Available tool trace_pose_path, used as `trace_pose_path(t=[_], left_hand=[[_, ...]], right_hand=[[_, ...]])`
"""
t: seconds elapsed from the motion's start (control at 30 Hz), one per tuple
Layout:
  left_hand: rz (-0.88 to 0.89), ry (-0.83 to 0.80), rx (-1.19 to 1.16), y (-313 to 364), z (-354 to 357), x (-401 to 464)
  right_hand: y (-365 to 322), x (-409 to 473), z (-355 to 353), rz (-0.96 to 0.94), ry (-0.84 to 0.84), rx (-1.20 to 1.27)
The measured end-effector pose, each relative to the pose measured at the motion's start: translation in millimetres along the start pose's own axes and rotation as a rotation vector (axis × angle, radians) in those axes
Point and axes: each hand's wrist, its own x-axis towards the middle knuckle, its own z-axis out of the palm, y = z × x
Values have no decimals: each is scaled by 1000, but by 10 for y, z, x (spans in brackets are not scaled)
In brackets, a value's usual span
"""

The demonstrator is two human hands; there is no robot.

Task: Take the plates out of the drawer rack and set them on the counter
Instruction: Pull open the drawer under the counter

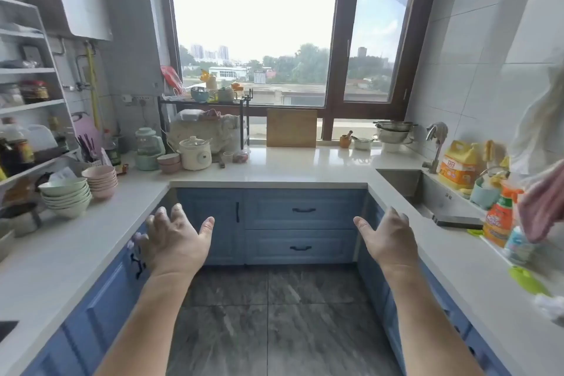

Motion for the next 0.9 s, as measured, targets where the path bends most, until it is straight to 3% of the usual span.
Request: trace_pose_path(t=[0.4,0.9], left_hand=[[72,-78,6,448,1005,1687],[68,-159,34,1356,2335,3162]], right_hand=[[-375,1357,1228,117,-10,2],[-109,3066,2496,184,-74,-28]])
